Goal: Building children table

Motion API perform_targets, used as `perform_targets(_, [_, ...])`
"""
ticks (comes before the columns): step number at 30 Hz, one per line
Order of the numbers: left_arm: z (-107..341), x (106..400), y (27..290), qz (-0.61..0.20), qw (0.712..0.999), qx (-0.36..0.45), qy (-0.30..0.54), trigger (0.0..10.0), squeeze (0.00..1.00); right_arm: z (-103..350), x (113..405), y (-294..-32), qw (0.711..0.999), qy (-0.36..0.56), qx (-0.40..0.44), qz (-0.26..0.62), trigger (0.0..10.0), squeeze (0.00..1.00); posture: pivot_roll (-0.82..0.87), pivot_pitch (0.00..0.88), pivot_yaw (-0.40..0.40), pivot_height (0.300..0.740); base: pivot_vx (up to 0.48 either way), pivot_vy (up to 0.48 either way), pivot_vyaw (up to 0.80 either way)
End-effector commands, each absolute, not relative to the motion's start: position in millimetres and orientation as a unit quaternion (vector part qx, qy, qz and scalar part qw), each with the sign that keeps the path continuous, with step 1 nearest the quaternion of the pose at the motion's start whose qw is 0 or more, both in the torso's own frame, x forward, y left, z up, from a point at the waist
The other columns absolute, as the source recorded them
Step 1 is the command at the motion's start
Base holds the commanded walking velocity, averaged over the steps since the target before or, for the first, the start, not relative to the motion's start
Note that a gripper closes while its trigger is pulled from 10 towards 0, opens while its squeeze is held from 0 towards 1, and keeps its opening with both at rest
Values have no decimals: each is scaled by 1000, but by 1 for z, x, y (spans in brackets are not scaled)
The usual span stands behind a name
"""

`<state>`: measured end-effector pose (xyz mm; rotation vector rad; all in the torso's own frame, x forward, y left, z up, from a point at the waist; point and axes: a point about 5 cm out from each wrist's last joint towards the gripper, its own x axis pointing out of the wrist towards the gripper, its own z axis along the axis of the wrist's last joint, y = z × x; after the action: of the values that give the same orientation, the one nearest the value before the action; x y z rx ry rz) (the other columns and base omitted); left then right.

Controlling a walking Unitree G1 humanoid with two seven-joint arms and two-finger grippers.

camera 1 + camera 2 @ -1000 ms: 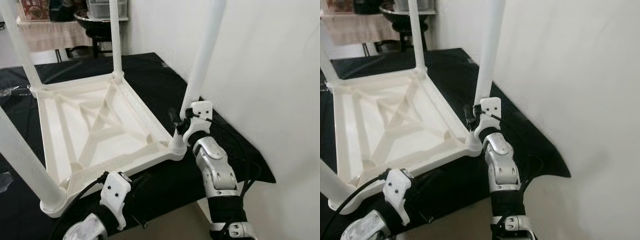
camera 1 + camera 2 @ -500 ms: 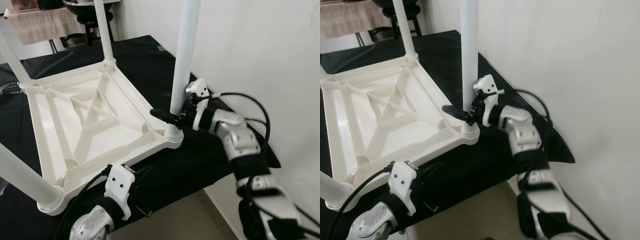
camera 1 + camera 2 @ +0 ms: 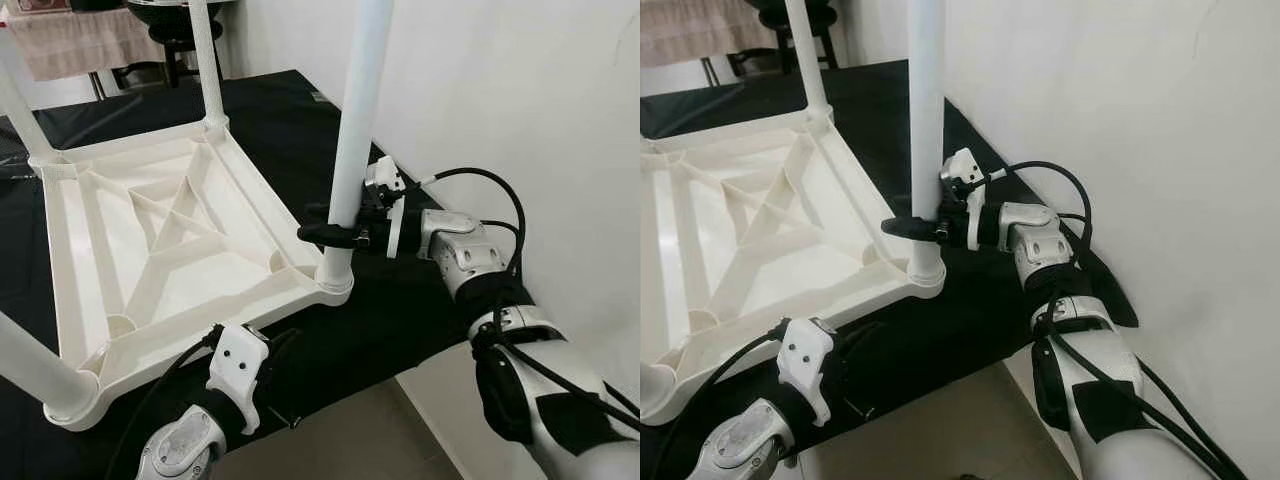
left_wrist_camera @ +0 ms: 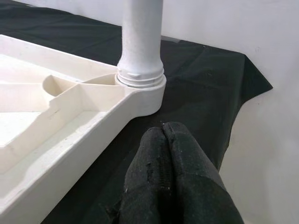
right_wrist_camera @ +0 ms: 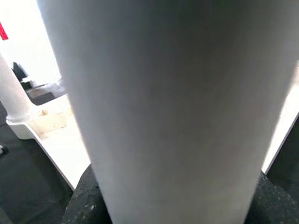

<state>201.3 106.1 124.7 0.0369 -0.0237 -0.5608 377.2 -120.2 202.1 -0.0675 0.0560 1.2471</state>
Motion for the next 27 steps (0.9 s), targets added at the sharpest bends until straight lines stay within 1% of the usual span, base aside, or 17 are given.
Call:
perform_targets(1, [122, 200, 106, -275, 961, 19, -7, 10000, 0, 183, 374, -130, 830, 52, -48, 553, 0, 0, 87, 85, -102, 740, 0, 0, 0])
perform_targets(2, [122, 200, 106, -275, 961, 19, -7, 10000, 0, 183, 374, -130, 830, 52, -48, 553, 0, 0, 87, 85, -102, 740, 0, 0, 0])
perform_targets(3, [122, 199, 106, -275, 961, 17, -6, 10000, 0, 170, 372, -134, 860, 62, -53, 503, 0, 0, 74, 94, -106, 740, 0, 0, 0])
perform_targets(4, [123, 199, 108, -275, 961, 15, -7, 10000, 0, 150, 368, -136, 916, 79, -58, 388, 0, 0, 67, 108, -104, 740, 0, 0, 0])
perform_targets(5, [124, 198, 109, -275, 961, 14, -7, 10000, 0, 138, 363, -140, 948, 92, -62, 299, 0, 0, 67, 108, -104, 740, 0, 0, 0])
perform_targets(6, [124, 198, 110, -273, 962, 12, -6, 10000, 0, 124, 346, -138, 977, 112, -4, 183, 0, 0, 51, 131, -85, 740, 0, 0, 0])
perform_targets(7, [125, 198, 112, -272, 962, 11, -5, 10000, 0, 116, 330, -141, 985, 132, 39, 105, 0, 0, 49, 134, -78, 740, 0, 0, 0])
perform_targets(10, [124, 199, 113, -271, 962, 10, -4, 10000, 0, 107, 307, -131, 983, 144, 45, 105, 0, 0, 22, 128, -56, 740, 0, 0, 0])
perform_targets(11, [123, 200, 113, -276, 961, 10, -2, 10000, 0, 110, 299, -121, 980, 134, 26, 146, 0, 0, 15, 118, -53, 740, 0, 0, 0])
perform_targets(16, [122, 202, 111, -291, 957, 14, 0, 10000, 0, 117, 305, -104, 966, 122, -8, 229, 0, 0, 42, 114, -66, 740, 0, 0, 0])
perform_targets(17, [122, 202, 110, -291, 957, 14, 0, 10000, 0, 122, 312, -98, 958, 113, -20, 265, 10000, 0, 42, 116, -68, 740, 0, 0, 0])
perform_targets(19, [122, 203, 110, -290, 957, 14, 0, 10000, 0, 124, 316, -94, 952, 108, -25, 284, 10000, 0, 42, 116, -68, 740, 0, 0, 0])
perform_targets(20, [121, 203, 110, -287, 958, 14, 0, 10000, 0, 130, 321, -87, 933, 95, -16, 346, 10000, 1000, 60, 104, -70, 740, 0, 0, 0])
perform_targets(21, [121, 203, 110, -287, 958, 14, 0, 10000, 0, 130, 321, -87, 933, 95, -16, 346, 10000, 1000, 60, 104, -70, 740, 0, 0, 0])
perform_targets(24, [120, 206, 110, -284, 959, 18, -1, 10000, 0, 169, 342, -87, 873, -2, -3, 487, 10000, 1000, 69, 90, -73, 740, 0, 0, 0])
perform_targets(26, [120, 207, 110, -284, 959, 18, -1, 10000, 0, 179, 341, -88, 872, -17, -6, 489, 10000, 1000, 69, 90, -73, 740, 0, 0, 0])
perform_targets(27, [119, 208, 109, -285, 958, 18, -1, 10000, 0, 187, 342, -91, 861, -19, -17, 509, 10000, 0, 69, 86, -74, 740, 0, 0, 0])
